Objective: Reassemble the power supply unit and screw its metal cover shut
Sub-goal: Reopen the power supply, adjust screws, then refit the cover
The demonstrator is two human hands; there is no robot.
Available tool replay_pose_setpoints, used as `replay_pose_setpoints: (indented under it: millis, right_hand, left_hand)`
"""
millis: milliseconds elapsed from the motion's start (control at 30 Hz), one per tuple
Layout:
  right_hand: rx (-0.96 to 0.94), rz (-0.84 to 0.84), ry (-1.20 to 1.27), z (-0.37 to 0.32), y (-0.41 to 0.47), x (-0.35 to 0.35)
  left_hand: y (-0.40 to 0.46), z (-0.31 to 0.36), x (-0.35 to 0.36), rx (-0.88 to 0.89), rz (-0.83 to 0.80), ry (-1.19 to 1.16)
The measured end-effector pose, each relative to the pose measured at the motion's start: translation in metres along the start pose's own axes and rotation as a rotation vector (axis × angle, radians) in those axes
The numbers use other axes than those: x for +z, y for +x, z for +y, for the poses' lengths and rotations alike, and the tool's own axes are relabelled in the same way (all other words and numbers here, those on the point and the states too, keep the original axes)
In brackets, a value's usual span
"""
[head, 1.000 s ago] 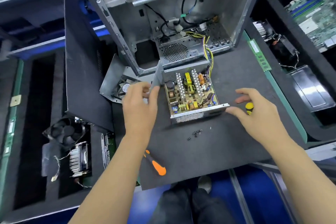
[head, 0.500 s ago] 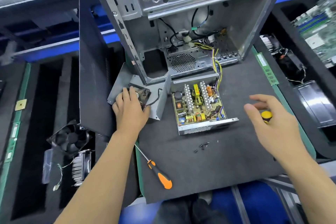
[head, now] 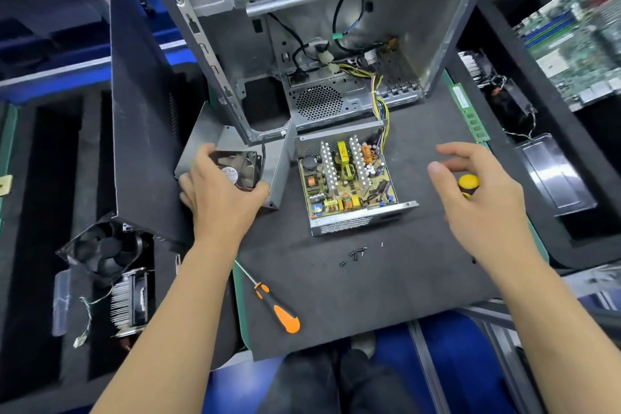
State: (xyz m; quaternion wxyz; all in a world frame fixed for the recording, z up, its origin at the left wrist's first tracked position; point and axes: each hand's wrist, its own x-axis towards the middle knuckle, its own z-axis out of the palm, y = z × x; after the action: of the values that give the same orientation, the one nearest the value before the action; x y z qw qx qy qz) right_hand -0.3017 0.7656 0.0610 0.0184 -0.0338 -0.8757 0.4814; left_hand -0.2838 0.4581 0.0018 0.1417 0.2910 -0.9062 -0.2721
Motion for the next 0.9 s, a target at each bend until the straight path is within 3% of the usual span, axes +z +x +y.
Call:
replay_pose_setpoints:
  millis: [167, 267, 367, 567, 800, 900]
  right_hand:
    - [-0.107, -0.082, 0.068, -0.046, -0.003, 0.014]
    - [-0.068, -0.301, 0.108, -0.070, 0.000, 0.030]
    - [0.020, -0.415, 0.225, -0.077, 0.004, 0.042]
    - [-0.014, -0.326, 0.172, -0.062, 0.022, 0.039]
    - [-0.066, -0.353, 0.097, -0.051, 0.045, 0.024]
    - [-0.082, -0.284, 0.099, -0.039, 0.051, 0.017]
  left_hand:
    - [-0.023, 0.030, -0.029, 0.220, 0.176, -0.236]
    - [-0.041, 0.057, -0.029, 0.404, 0.124, -0.241]
    - [-0.059, 0.082, -0.020, 0.432, 0.001, -0.323]
    - [-0.061, 0.088, -0.012, 0.402, -0.370, -0.468]
    - [-0.030, 0.077, -0.024, 0.442, -0.310, -0.446]
    - [-0.028, 0.069, -0.026, 0.450, -0.347, -0.439]
